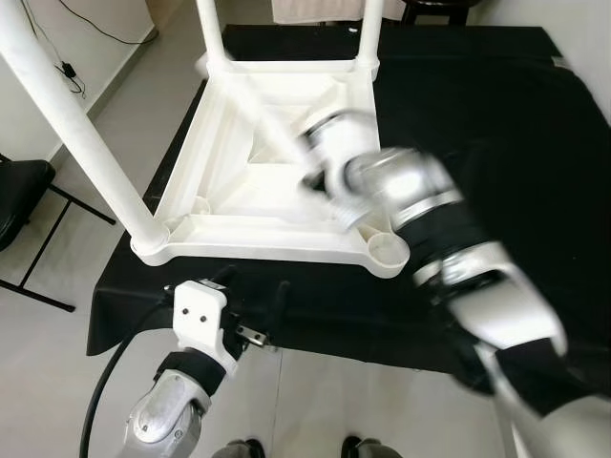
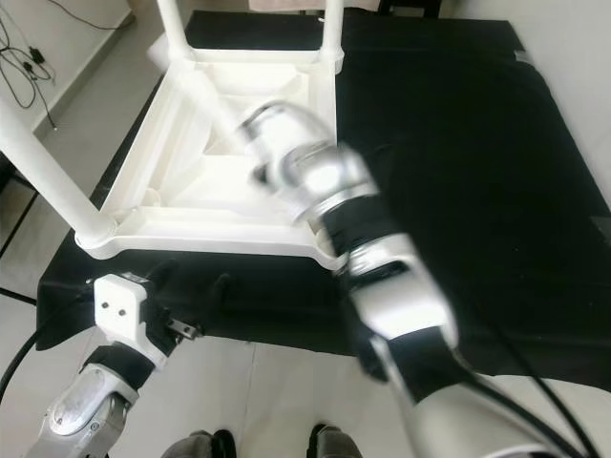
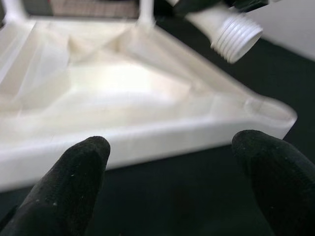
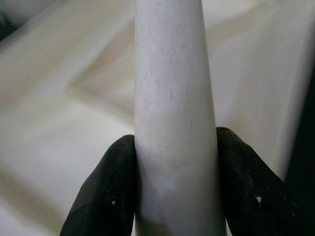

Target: Building children table

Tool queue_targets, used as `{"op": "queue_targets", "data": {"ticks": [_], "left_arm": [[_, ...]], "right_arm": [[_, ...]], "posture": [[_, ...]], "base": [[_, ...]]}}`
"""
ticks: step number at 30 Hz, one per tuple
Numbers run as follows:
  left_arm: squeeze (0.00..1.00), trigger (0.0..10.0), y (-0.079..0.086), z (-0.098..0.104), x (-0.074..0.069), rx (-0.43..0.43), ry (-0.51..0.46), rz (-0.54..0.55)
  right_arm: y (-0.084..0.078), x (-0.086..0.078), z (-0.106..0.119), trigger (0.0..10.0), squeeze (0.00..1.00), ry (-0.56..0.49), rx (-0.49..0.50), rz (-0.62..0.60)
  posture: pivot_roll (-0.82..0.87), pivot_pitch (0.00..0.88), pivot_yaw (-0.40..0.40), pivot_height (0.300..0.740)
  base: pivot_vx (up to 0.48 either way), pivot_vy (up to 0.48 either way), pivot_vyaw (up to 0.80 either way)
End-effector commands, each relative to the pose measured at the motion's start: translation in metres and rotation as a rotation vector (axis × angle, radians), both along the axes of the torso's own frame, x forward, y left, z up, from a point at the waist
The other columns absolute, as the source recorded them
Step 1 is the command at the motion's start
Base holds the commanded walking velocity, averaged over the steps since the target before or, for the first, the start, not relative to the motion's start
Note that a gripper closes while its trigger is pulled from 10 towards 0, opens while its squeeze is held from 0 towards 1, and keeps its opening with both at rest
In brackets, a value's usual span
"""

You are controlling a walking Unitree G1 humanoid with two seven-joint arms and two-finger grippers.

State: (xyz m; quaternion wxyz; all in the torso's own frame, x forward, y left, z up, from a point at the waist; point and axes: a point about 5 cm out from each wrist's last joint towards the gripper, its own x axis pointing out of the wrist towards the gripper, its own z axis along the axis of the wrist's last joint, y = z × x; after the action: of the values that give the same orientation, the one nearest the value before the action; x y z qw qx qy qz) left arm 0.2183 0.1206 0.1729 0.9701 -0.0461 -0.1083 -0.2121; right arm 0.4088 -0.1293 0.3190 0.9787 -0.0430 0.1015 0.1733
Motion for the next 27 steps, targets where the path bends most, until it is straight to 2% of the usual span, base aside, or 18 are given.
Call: {"op": "queue_targets", "data": {"ticks": [1, 2, 3, 4, 5, 6, 8, 9, 10, 11, 13, 15, 19, 20, 22, 27], "left_arm": [[0.00, 10.0, -0.002, -0.004, 0.000, 0.002, 0.025, -0.024], [0.00, 10.0, -0.003, -0.003, 0.000, 0.001, 0.022, -0.029], [0.00, 10.0, -0.006, 0.002, 0.002, -0.007, 0.011, -0.059], [0.00, 10.0, -0.006, 0.002, 0.002, -0.007, 0.011, -0.059], [0.00, 10.0, -0.008, 0.006, 0.004, -0.009, 0.001, -0.082], [0.00, 10.0, -0.008, 0.006, 0.004, -0.009, 0.001, -0.082], [0.00, 10.0, -0.014, 0.017, 0.008, -0.036, -0.022, -0.132], [0.00, 10.0, -0.014, 0.017, 0.008, -0.036, -0.022, -0.132], [0.00, 10.0, -0.015, 0.023, 0.010, -0.067, -0.034, -0.151], [0.00, 10.0, -0.015, 0.023, 0.010, -0.067, -0.034, -0.151], [0.00, 10.0, -0.018, 0.033, 0.014, -0.120, -0.056, -0.194], [0.00, 10.0, -0.020, 0.044, 0.019, -0.151, -0.076, -0.247], [0.00, 10.0, -0.021, 0.052, 0.022, -0.162, -0.095, -0.296], [0.00, 10.0, -0.023, 0.062, 0.024, -0.171, -0.114, -0.359], [0.00, 10.0, -0.023, 0.062, 0.024, -0.171, -0.114, -0.359], [0.00, 10.0, -0.026, 0.077, 0.028, -0.207, -0.136, -0.458]], "right_arm": [[0.000, 0.000, 0.006, 0.0, 0.00, -0.025, 0.074, 0.026], [-0.004, 0.000, 0.008, 0.0, 0.00, -0.027, 0.090, 0.021], [-0.017, -0.001, 0.010, 10.0, 0.00, -0.053, 0.134, 0.017], [-0.017, -0.001, 0.010, 10.0, 0.00, -0.053, 0.134, 0.017], [-0.027, -0.003, 0.013, 10.0, 0.00, -0.091, 0.184, 0.018], [-0.027, -0.003, 0.013, 10.0, 0.00, -0.091, 0.184, 0.018], [-0.042, -0.014, 0.017, 10.0, 0.00, -0.201, 0.317, 0.081], [-0.042, -0.014, 0.017, 10.0, 0.00, -0.201, 0.317, 0.081], [-0.045, -0.026, 0.017, 10.0, 0.00, -0.306, 0.361, 0.126], [-0.045, -0.026, 0.017, 10.0, 0.00, -0.306, 0.361, 0.126], [-0.046, -0.051, 0.008, 10.0, 0.00, -0.395, 0.436, 0.244], [-0.042, -0.074, 0.000, 10.0, 0.00, -0.434, 0.501, 0.388], [-0.037, -0.086, -0.007, 10.0, 0.00, -0.449, 0.495, 0.458], [-0.035, -0.093, -0.017, 10.0, 0.00, -0.434, 0.463, 0.502], [-0.035, -0.093, -0.017, 10.0, 0.00, -0.434, 0.463, 0.502], [-0.036, -0.098, -0.034, 10.0, 0.00, -0.415, 0.393, 0.525]], "posture": [[-0.11, 0.157, 0.019, 0.740], [-0.11, 0.157, 0.019, 0.740], [-0.10, 0.149, 0.039, 0.740], [-0.10, 0.149, 0.039, 0.740], [-0.11, 0.147, 0.049, 0.740], [-0.11, 0.147, 0.049, 0.740], [-0.11, 0.139, 0.055, 0.740], [-0.11, 0.139, 0.055, 0.740], [-0.12, 0.130, 0.066, 0.740], [-0.12, 0.130, 0.066, 0.740], [-0.13, 0.123, 0.079, 0.740], [-0.14, 0.114, 0.092, 0.740], [-0.14, 0.107, 0.098, 0.740], [-0.14, 0.099, 0.106, 0.740], [-0.14, 0.099, 0.106, 0.740], [-0.15, 0.089, 0.113, 0.740]], "base": [[0.000, 0.000, 0.00], [0.000, 0.000, 0.00], [0.000, 0.000, 0.00], [0.000, 0.000, 0.00], [0.000, 0.000, 0.00], [0.000, 0.000, 0.00], [0.000, 0.000, 0.00], [0.000, 0.000, 0.00], [0.000, 0.000, 0.00], [0.000, 0.000, 0.00], [0.000, 0.000, 0.00], [0.000, 0.000, 0.00], [0.000, 0.000, 0.00], [0.000, 0.000, 0.00], [0.000, 0.000, 0.00], [0.000, 0.000, 0.00]]}}
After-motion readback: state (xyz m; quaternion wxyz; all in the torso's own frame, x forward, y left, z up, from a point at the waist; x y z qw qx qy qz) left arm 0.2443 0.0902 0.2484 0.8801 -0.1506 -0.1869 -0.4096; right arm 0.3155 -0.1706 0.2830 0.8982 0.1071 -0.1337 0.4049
